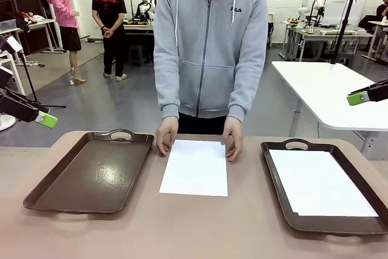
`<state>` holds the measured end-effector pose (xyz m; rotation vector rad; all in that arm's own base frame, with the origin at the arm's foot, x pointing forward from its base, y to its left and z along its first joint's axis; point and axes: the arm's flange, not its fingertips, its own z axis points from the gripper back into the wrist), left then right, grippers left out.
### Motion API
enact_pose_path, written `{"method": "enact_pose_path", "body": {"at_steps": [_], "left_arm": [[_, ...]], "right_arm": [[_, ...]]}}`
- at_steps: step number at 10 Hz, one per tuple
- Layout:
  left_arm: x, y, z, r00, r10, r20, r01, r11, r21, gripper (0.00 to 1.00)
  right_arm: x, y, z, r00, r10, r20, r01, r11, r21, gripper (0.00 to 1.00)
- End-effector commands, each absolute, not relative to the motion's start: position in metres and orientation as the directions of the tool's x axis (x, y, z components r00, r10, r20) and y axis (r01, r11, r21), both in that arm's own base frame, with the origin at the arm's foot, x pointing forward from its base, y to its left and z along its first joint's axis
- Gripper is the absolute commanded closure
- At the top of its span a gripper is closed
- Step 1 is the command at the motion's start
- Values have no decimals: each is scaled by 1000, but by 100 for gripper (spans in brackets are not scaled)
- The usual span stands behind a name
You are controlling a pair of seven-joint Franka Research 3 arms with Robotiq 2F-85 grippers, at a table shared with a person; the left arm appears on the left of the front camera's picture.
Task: Sort the A4 documents.
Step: Receive the A4 Paper.
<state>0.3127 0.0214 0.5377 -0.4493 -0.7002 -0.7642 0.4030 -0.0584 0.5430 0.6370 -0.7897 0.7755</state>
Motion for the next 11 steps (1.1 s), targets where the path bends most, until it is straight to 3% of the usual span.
{"method": "enact_pose_path", "body": {"at_steps": [1,11], "left_arm": [[314,23,536,497,-473,727,769,628,-117,0],[314,23,536,497,-473,727,769,628,-117,0]], "right_arm": [[403,-58,544,459,355,815,-804,557,210,0],[403,-58,544,459,355,815,-804,557,210,0]]}}
